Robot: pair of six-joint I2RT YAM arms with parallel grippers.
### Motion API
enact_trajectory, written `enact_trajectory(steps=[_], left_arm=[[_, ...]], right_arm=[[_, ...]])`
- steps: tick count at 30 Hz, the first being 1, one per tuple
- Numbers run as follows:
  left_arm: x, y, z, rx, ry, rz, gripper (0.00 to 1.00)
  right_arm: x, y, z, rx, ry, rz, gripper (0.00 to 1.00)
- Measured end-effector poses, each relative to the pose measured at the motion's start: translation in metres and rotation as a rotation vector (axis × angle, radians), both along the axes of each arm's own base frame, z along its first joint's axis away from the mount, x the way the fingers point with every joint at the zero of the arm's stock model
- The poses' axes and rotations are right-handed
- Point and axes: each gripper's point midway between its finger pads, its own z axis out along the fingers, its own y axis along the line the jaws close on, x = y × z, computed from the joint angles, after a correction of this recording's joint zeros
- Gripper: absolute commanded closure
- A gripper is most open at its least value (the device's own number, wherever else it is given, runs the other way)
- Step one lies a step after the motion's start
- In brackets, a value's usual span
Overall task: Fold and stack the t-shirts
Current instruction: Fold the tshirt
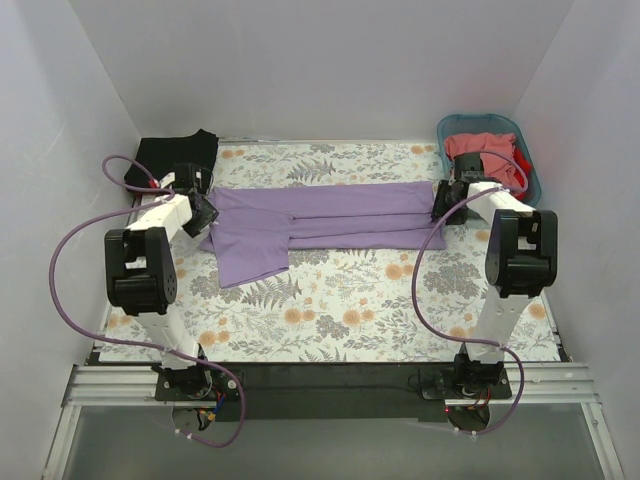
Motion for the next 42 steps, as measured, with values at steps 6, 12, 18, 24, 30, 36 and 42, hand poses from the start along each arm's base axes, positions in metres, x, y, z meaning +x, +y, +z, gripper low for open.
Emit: enact_trajectory(steps=[6, 12, 18, 24, 30, 36, 42], left_arm=[[-0.012, 0.001, 0.03, 0.009, -0.065, 0.011, 0.38], [-0.038, -0.002, 0.074, 0.004, -0.172, 0.015, 0.38], [-0.086, -0.061, 0.068, -0.065, -0.149, -0.142, 0.38], [-0.143, -0.112, 0.019, -0.079, 0.035, -0.312, 0.38], [-0.165, -0.125, -0.003, -0.023, 0.133, -0.374, 0.43], [-0.163, -0.116, -0.019, 0.064, 0.187, -0.36, 0.46], [-0.145, -0.117, -0.016, 0.099, 0.158, -0.36, 0.51]], right_arm=[[-0.006, -0.001, 0.034, -0.008, -0.077, -0.005, 0.49], [-0.042, 0.018, 0.06, 0.09, -0.157, 0.027, 0.48], [-0.093, 0.067, 0.04, 0.175, -0.094, 0.15, 0.48], [-0.122, 0.109, 0.027, 0.19, -0.039, 0.282, 0.45], [-0.136, 0.122, 0.019, 0.186, -0.008, 0.325, 0.44], [-0.139, 0.128, 0.019, 0.187, -0.005, 0.346, 0.44], [-0.14, 0.129, 0.019, 0.187, -0.004, 0.352, 0.44]])
